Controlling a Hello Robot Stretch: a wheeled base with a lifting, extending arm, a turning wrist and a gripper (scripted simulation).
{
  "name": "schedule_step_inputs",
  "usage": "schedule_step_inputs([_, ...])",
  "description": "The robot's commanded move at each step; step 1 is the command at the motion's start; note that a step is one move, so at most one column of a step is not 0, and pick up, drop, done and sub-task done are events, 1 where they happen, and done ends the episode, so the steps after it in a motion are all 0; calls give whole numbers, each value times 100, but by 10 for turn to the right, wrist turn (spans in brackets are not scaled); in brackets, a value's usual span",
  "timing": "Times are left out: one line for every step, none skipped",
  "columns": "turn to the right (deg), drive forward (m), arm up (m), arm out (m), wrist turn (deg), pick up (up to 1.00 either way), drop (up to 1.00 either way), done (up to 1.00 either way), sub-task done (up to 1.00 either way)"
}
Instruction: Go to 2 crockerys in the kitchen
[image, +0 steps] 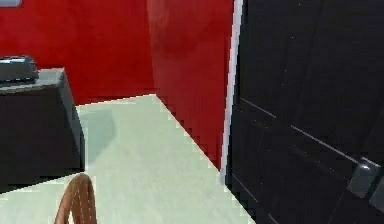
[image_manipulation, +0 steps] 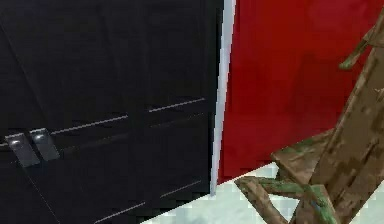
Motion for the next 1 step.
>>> schedule_step_inputs([450,0,0,0,0,0,0,0,0])
